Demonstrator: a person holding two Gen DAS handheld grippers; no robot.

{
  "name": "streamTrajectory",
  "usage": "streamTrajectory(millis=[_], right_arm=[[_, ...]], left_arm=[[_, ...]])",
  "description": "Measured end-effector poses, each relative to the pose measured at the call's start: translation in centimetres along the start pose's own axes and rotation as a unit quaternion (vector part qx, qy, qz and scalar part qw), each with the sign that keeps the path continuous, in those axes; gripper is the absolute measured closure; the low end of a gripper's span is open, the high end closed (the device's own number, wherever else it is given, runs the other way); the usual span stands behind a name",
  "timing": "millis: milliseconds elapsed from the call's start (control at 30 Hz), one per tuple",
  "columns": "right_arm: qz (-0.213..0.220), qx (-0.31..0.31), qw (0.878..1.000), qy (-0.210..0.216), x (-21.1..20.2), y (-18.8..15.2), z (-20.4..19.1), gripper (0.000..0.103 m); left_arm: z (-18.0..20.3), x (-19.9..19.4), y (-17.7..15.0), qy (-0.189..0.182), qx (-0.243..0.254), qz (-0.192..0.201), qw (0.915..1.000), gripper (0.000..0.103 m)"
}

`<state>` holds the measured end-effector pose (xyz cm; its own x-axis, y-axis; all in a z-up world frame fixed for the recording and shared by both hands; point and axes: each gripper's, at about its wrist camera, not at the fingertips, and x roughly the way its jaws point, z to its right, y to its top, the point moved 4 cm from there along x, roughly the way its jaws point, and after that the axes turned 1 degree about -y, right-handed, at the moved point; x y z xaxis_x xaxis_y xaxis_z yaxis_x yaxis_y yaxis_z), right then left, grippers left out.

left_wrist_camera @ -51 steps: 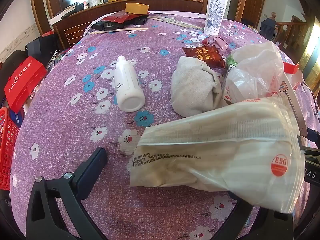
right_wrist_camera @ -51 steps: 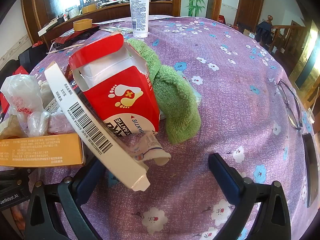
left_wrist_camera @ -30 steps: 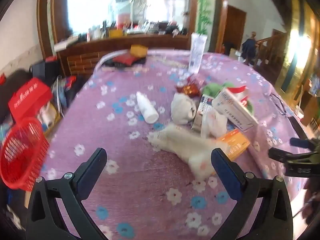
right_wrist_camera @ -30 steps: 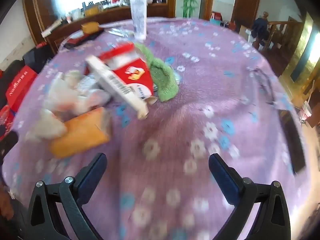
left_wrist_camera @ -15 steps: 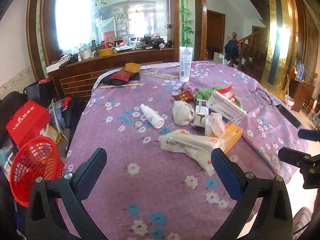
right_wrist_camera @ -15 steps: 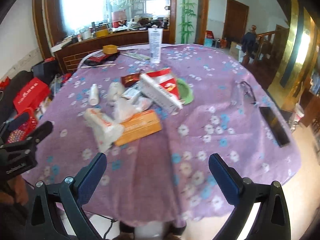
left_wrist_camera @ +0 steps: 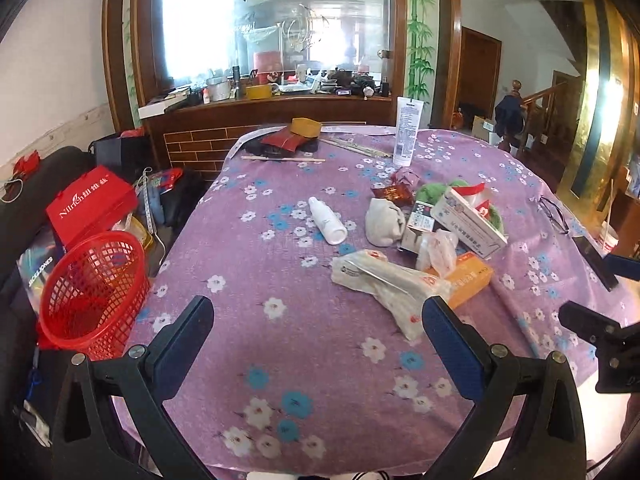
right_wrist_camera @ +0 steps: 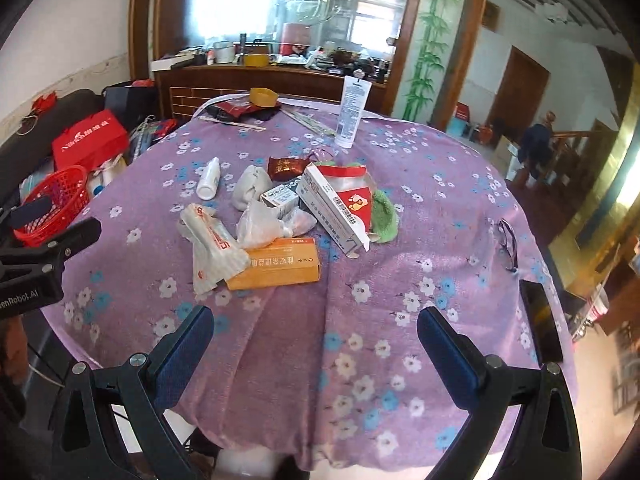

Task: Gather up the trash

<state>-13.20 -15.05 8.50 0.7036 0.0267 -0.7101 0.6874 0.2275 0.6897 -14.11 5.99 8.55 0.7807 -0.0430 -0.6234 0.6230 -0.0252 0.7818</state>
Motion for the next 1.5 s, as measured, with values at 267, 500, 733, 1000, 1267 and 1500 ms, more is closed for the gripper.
streamTrajectory(millis=[267, 500, 733, 1000, 1267, 1500], right_arm=[[0.017, -0.023, 0.999, 0.023, 0.1, 0.2, 1.0, 0.000], [0.018, -0.023, 0.999, 0.038, 0.8, 0.6, 2.2, 0.000], [0.021, -0.024, 0.998, 0.056, 1.5, 1.0, 2.1, 0.000], [0.018, -0.023, 0.997, 0.068, 2.3, 1.5, 1.6, 0.001], [0.012, -0.026, 0.997, 0.075, 3.0, 1.8, 1.0, 0.001], [-0.001, -0.027, 0.996, 0.086, 3.8, 1.8, 0.4, 0.002]], left_arm=[[2.0, -0.3, 0.1, 0.025, 0.004, 0.000, 0.9997, 0.000], [2.6, -0.4, 0.3, 0.043, 0.007, 0.002, 0.9991, 0.000], [2.4, -0.4, 0.2, 0.061, 0.010, -0.001, 0.9981, 0.000], [2.0, -0.1, 0.3, 0.073, 0.014, -0.004, 0.9972, 0.000], [1.4, 0.2, 0.3, 0.076, 0.013, -0.007, 0.9970, 0.000], [0.9, 0.7, -0.2, 0.078, 0.008, -0.015, 0.9968, 0.000]])
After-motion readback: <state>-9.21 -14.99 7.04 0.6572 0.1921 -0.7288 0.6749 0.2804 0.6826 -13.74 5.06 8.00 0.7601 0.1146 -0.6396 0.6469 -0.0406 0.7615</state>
